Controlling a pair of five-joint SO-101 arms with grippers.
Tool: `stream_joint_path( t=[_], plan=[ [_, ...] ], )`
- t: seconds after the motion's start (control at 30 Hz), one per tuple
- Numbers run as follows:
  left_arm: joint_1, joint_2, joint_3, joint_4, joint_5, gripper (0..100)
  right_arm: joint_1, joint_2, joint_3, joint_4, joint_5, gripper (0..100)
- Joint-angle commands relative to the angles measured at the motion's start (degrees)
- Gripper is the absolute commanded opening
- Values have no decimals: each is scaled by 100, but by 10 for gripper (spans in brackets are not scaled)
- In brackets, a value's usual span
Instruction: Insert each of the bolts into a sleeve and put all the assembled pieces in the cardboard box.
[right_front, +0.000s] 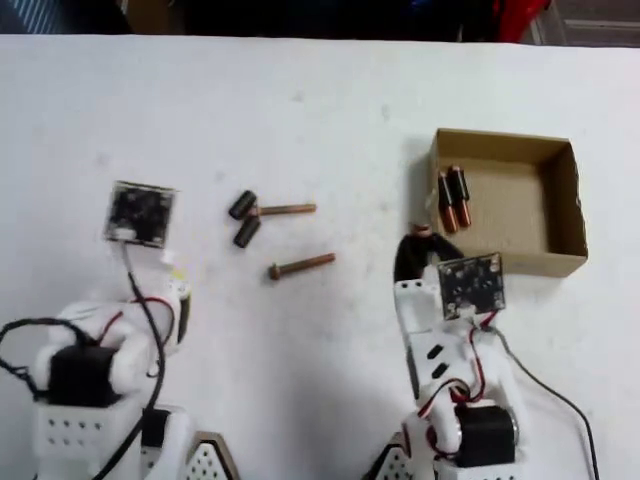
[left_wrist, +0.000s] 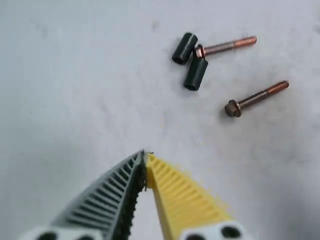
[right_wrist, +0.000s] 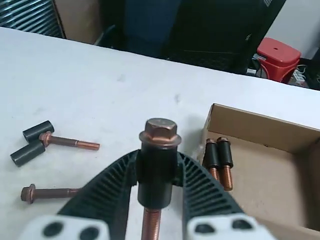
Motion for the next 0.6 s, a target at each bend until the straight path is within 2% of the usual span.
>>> stream_joint_path(
  t=[0.0,0.2,0.33,0.43,0.57],
  plan=[
    [-66,-66,475,-633,-492,24,277,382,-738,84,255,17],
    [-66,-66,1125,-1266,-527,24,549,2220,-1741,40,378,17],
    [-127,-66,1327,-1415,-554,27,831,3503,-2576,40,589,18],
    [-488,-66,1336,-1407,-519,27,1042,4488,-3156,40,1046,18],
    [-1042,-66,1389,-1468,-501,24,1288,5798,-3824,22,1213,18]
  ],
)
